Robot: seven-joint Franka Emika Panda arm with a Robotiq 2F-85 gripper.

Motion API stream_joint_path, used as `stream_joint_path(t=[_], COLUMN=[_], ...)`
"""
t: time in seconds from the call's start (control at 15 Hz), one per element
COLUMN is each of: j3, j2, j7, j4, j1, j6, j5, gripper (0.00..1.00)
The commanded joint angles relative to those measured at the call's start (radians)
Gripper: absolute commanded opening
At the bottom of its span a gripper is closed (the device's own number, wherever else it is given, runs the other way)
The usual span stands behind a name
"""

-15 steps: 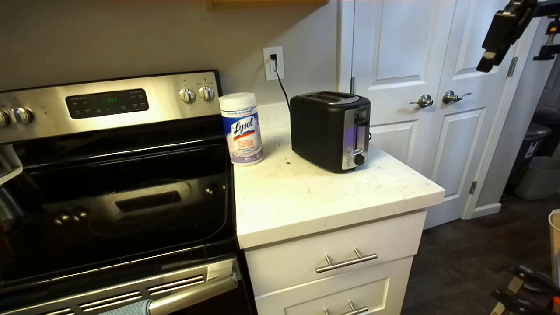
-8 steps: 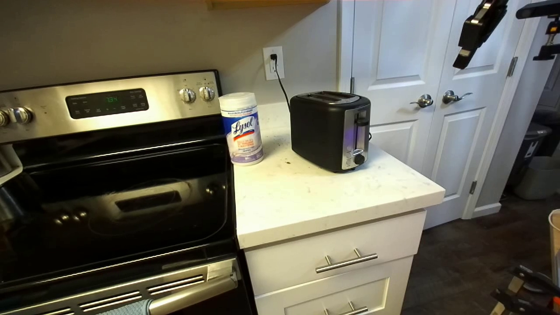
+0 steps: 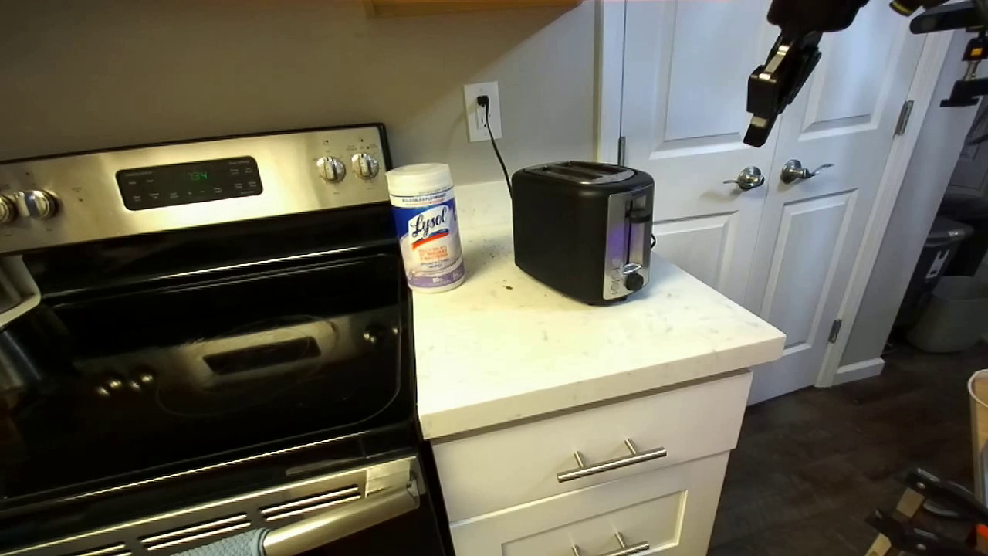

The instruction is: Push the toaster lever down

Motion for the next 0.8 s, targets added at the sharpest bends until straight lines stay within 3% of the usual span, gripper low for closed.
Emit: stream_joint_path(t=[0.0, 0.4, 0.73], j3=[0.011, 0.021, 0.005], j2=[0.079, 0.14, 0.152], j7=[0.053, 0.132, 0.113], j4=[0.002, -0.02, -0.006], j1=[-0.007, -0.019, 0.0], j6=[0.081, 0.233, 0.215], j5=[-0.03, -0.053, -0.029], gripper=[0.0, 0.0, 0.01])
